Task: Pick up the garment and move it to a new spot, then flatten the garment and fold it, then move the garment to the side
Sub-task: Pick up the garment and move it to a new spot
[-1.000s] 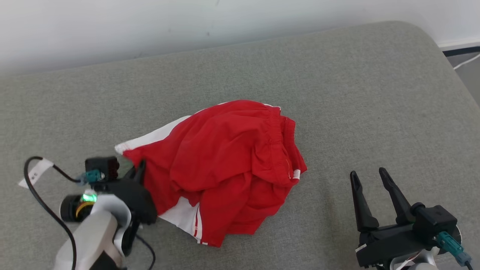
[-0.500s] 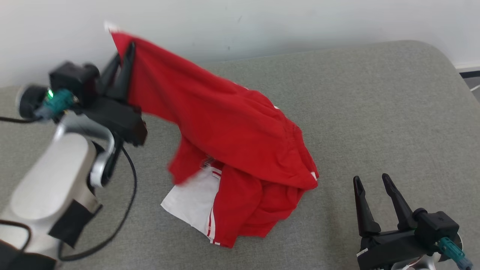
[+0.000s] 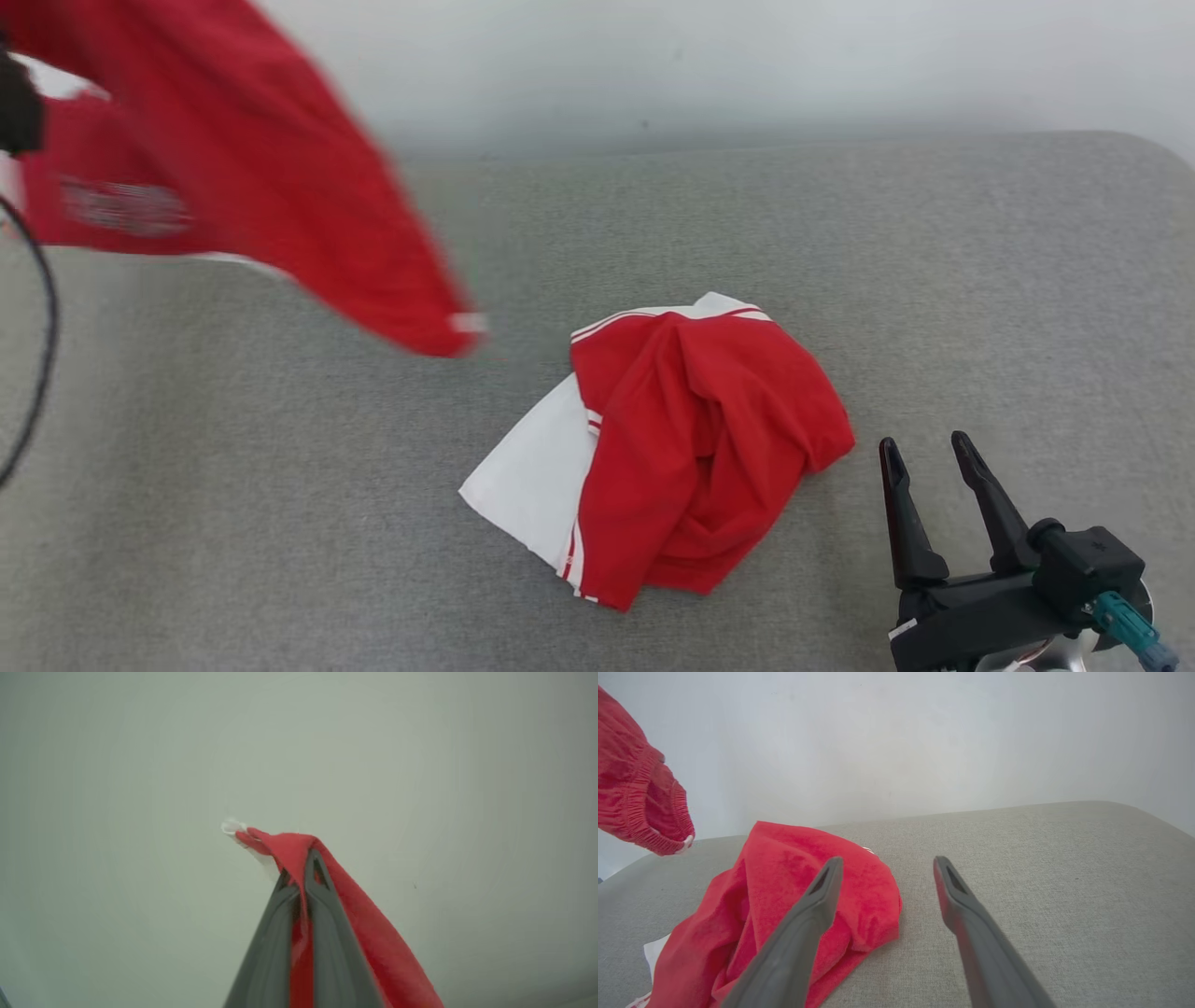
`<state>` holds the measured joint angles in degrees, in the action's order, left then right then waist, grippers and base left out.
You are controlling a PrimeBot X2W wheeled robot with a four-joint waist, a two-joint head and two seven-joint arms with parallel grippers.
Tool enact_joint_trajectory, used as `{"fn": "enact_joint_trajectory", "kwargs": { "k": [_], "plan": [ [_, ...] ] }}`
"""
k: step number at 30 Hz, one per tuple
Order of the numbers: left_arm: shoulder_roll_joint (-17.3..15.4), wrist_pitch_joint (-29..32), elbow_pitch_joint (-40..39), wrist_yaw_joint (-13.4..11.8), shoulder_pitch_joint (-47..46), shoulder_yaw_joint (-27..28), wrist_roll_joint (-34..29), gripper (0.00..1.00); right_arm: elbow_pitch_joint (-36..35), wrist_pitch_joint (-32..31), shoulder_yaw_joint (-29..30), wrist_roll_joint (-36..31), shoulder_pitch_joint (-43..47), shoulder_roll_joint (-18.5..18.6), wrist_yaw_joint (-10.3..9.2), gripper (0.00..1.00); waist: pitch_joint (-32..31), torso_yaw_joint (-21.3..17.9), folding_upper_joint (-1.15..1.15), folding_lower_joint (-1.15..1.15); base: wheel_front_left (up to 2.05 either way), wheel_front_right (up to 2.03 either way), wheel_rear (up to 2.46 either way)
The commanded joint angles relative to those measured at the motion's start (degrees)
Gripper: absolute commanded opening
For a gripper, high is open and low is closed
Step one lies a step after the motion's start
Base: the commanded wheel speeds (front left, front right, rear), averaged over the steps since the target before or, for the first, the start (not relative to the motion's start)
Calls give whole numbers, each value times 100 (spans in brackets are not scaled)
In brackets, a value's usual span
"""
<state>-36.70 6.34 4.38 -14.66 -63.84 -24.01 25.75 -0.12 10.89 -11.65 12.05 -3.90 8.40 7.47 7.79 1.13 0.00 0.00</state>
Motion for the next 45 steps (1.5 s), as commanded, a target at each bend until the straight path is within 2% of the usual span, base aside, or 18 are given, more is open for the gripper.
{"fn": "enact_joint_trajectory", "kwargs": {
  "k": [1, 5, 11, 21, 25, 32, 43, 44, 45],
  "plan": [
    [-87, 24, 58, 40, -88, 31, -12, 0, -14, 5, -12, -18, 6, 36, 4, 100, 13, 142, 0, 0, 0, 0, 0],
    [-269, 99, 434, 138, -189, 60, -14, 0, -35, -16, -58, 14, -48, 86, 4, 100, 54, 288, 0, 0, 0, 0, 0],
    [-441, -85, 1199, 49, 201, 217, 123, 0, -106, -65, -125, 21, -113, 146, 4, 100, 195, 379, 0, 0, 0, 0, 0],
    [-1, -977, 2256, 226, 1122, 590, 874, 0, -277, -200, -87, 66, -208, 364, 4, 100, 503, 392, 0, 0, 0, 0, 0],
    [99, -1052, 2549, 173, 1263, 654, 1004, 0, -336, -237, -131, 75, -265, 388, 4, 100, 574, 367, 0, 0, 0, 0, 0],
    [270, -1430, 3622, 163, 1828, 1162, 1569, 0, -374, -262, -202, 125, -369, 487, 4, 100, 729, 220, 0, 0, 0, 0, 0],
    [800, -1850, 4773, 474, 2483, 1612, 2251, 0, -445, -326, -135, 116, -395, 553, 4, 100, 804, 282, 0, 0, 0, 0, 0],
    [836, -1887, 4828, 488, 2516, 1656, 2306, 12, -449, -335, -142, 117, -396, 553, 4, 100, 791, 299, 0, 0, 0, 0, 0],
    [872, -1917, 4857, 493, 2554, 1694, 2346, 45, -458, -339, -146, 122, -404, 552, 4, 100, 780, 313, 0, 0, 0, 0, 0]
  ]
}}
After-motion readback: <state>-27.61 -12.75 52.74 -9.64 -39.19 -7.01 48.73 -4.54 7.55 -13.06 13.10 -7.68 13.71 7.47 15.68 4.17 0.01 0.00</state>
